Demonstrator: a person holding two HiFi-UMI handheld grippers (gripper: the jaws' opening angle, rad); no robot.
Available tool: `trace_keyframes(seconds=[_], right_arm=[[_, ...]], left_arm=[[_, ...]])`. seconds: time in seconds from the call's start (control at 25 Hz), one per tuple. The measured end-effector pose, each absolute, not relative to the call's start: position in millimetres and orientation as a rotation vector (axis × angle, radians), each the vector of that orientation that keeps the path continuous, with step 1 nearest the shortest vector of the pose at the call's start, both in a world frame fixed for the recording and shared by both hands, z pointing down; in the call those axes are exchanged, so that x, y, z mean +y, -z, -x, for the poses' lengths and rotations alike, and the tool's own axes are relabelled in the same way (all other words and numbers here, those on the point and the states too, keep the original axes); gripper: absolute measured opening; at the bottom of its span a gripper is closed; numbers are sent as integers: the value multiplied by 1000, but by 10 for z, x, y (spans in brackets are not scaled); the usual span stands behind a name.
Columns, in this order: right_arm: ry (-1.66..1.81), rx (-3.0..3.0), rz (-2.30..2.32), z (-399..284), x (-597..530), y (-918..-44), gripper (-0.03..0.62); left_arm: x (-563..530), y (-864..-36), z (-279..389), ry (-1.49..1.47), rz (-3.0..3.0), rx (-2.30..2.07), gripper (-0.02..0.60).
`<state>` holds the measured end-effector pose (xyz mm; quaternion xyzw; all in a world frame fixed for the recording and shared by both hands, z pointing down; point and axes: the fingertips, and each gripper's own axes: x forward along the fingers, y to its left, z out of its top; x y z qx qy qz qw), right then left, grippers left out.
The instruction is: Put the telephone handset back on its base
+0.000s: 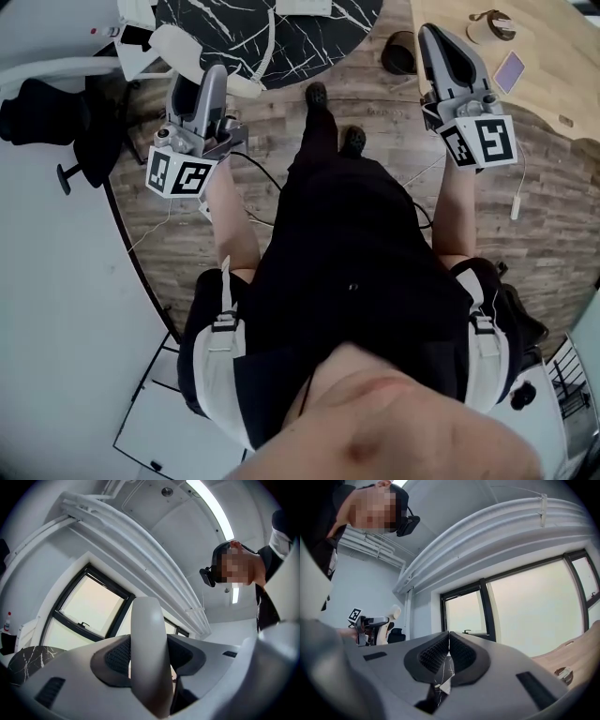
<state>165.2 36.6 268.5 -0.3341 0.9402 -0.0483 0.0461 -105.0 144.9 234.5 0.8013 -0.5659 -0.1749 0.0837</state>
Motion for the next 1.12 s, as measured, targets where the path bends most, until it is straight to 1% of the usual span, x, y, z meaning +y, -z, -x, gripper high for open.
trace_keyframes(seconds=[0.56, 0.88, 1.12], right_arm=[[115, 2828, 1186, -1084, -575, -2559, 31], [131, 2797, 1291, -829, -853, -2638, 31], [158, 2789, 1368, -663, -973, -2727, 31]], left_arm=[[82, -2567, 1581, 497, -2420, -1509, 229], [-484, -2926, 1774, 400, -2376, -1422, 229], [-786, -3223, 1787, 347, -2335, -1321, 229]])
